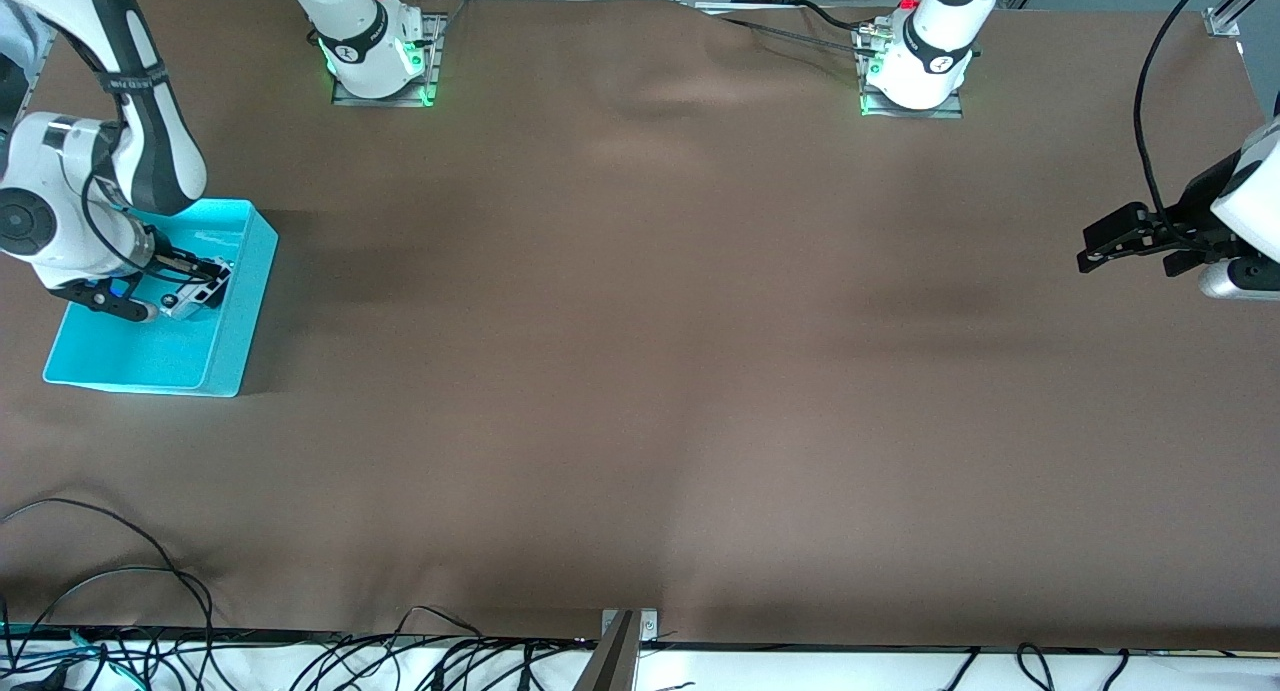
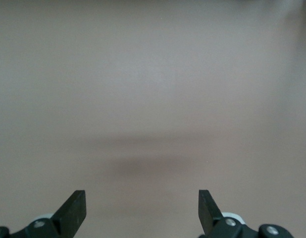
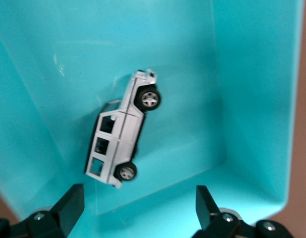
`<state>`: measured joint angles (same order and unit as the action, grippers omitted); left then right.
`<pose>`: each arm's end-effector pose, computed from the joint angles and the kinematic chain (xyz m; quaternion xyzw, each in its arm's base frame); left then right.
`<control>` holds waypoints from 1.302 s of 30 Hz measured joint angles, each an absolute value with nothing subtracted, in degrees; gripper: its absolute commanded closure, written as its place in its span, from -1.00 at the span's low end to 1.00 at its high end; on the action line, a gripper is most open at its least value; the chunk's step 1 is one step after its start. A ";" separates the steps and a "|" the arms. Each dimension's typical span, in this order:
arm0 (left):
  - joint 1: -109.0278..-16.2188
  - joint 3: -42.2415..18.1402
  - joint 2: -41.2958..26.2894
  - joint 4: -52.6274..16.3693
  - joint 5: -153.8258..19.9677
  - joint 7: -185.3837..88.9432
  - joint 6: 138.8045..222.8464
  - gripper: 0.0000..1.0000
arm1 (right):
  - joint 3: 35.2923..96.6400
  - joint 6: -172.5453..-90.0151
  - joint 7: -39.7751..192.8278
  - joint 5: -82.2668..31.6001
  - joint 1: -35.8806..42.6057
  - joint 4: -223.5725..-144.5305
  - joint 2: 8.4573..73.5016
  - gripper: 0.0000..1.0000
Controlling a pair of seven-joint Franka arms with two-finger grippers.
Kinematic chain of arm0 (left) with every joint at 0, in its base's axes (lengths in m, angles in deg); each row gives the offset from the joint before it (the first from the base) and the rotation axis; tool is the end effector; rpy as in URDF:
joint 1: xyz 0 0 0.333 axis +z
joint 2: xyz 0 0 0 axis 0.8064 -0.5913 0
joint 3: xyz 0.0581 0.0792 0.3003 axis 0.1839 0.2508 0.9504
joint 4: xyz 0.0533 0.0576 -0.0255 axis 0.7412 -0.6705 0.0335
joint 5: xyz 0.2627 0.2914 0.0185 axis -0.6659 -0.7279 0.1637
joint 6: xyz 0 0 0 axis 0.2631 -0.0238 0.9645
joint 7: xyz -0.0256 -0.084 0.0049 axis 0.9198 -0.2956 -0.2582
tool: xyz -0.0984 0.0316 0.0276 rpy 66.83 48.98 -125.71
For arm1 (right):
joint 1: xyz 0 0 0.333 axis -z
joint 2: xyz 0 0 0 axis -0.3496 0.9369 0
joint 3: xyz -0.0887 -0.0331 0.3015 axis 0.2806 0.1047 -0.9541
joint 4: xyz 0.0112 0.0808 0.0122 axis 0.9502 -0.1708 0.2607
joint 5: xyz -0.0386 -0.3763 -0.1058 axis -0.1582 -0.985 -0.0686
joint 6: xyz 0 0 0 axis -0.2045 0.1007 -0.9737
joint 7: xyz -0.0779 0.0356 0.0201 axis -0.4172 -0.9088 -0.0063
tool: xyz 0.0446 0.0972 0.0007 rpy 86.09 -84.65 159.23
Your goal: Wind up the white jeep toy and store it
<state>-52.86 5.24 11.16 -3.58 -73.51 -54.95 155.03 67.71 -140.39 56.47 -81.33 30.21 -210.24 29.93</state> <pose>0.5931 -0.0044 0.5980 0.9997 -0.0024 -0.0073 0.0221 0.5060 -0.1673 0.2753 0.9701 -0.1651 -0.1143 0.1367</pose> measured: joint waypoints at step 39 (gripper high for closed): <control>-52.90 5.23 11.16 -3.58 -73.51 -54.95 155.03 -1.00 | 69.00 -118.14 68.33 -61.22 27.11 -196.45 16.81 -1.00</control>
<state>-52.90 5.23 11.16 -3.58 -73.51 -54.95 155.03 69.00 -118.14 68.33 -61.22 27.11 -196.45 16.81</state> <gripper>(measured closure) 0.000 0.000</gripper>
